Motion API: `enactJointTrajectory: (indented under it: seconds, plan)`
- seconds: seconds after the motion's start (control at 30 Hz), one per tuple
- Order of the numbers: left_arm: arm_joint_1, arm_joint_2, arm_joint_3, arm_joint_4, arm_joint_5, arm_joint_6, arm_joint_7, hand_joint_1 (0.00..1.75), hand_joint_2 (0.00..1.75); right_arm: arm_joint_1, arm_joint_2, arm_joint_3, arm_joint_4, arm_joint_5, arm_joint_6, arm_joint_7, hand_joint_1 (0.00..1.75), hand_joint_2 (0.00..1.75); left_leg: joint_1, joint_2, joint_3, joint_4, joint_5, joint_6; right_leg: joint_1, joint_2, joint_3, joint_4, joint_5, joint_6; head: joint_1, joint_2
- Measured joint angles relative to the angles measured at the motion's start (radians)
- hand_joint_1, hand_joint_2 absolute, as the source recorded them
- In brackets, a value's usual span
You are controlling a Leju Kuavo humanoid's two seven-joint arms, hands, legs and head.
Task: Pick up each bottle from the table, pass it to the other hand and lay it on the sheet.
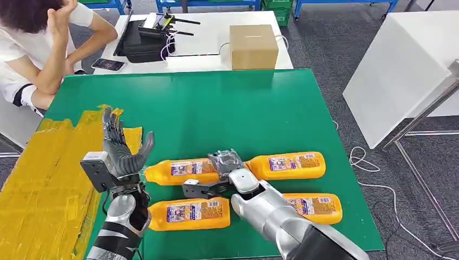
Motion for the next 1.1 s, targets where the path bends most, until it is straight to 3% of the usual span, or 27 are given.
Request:
enactJointTrajectory:
  seconds: [0.1, 0.3, 0.37, 0.5, 0.63, 0.77, 0.97, 1.1]
  plan:
    - [0.011, 0.001, 0.000, -0.014, -0.003, 0.005, 0.000, 0.00, 1.75, 0.000, -0.011, -0.021, -0.002, -0.010, -0.096, -0.018, 1.75, 1.75, 0.000, 0.000, -0.001, 0.000, 0.000, 0.000, 0.000, 0.000, -0.001, 0.000, 0.000, 0.000, 0.000, 0.000]
    - [0.029, 0.002, 0.000, -0.042, -0.003, 0.007, 0.000, 0.00, 1.75, 0.002, -0.024, -0.054, -0.002, -0.012, -0.119, -0.035, 1.75, 1.75, 0.000, 0.000, -0.003, 0.000, 0.000, 0.000, 0.000, 0.000, -0.002, 0.000, 0.000, 0.000, 0.000, 0.000]
    - [0.034, 0.002, 0.000, -0.050, -0.004, 0.011, 0.000, 0.00, 1.75, 0.007, -0.029, -0.068, -0.008, -0.022, -0.187, -0.058, 1.75, 1.75, 0.000, 0.000, -0.003, 0.000, 0.000, 0.000, 0.000, 0.000, -0.003, 0.000, 0.000, 0.000, 0.000, 0.000]
    - [0.063, 0.007, 0.001, -0.080, -0.004, 0.028, 0.000, 0.00, 1.75, 0.020, -0.045, -0.167, -0.035, -0.113, -0.357, -0.193, 1.75, 1.75, 0.000, 0.000, -0.003, 0.000, 0.000, 0.000, 0.000, 0.000, -0.003, 0.000, 0.000, 0.000, 0.000, 0.000]
    - [0.096, 0.010, 0.002, -0.109, -0.006, 0.039, -0.002, 0.00, 1.75, 0.048, -0.064, -0.294, -0.066, -0.236, -0.414, -0.323, 1.75, 1.75, 0.000, 0.000, -0.003, 0.000, 0.000, 0.000, 0.000, 0.000, -0.003, 0.000, 0.000, 0.000, 0.000, 0.000]
    - [0.124, 0.012, 0.003, -0.139, -0.019, 0.053, -0.002, 0.00, 1.75, 0.103, -0.081, -0.474, -0.131, -0.448, -0.410, -0.491, 1.75, 1.75, 0.000, -0.001, -0.003, 0.000, 0.000, 0.000, 0.000, 0.000, -0.003, 0.000, 0.000, 0.000, 0.000, 0.000]
    - [0.150, 0.013, 0.000, -0.160, -0.045, 0.061, 0.005, 0.00, 1.75, 0.206, -0.101, -0.679, -0.264, -0.684, -0.281, -0.596, 1.73, 1.75, 0.000, -0.001, -0.003, 0.000, 0.000, 0.000, 0.000, 0.000, -0.003, -0.001, 0.000, 0.000, 0.000, 0.000]
    - [0.158, 0.018, -0.011, -0.162, -0.043, 0.012, 0.041, 0.00, 1.75, 0.265, -0.110, -0.755, -0.361, -0.747, -0.206, -0.629, 1.75, 1.75, 0.000, -0.001, -0.002, 0.000, -0.001, 0.000, 0.000, 0.000, -0.003, -0.001, 0.000, 0.000, 0.000, 0.000]
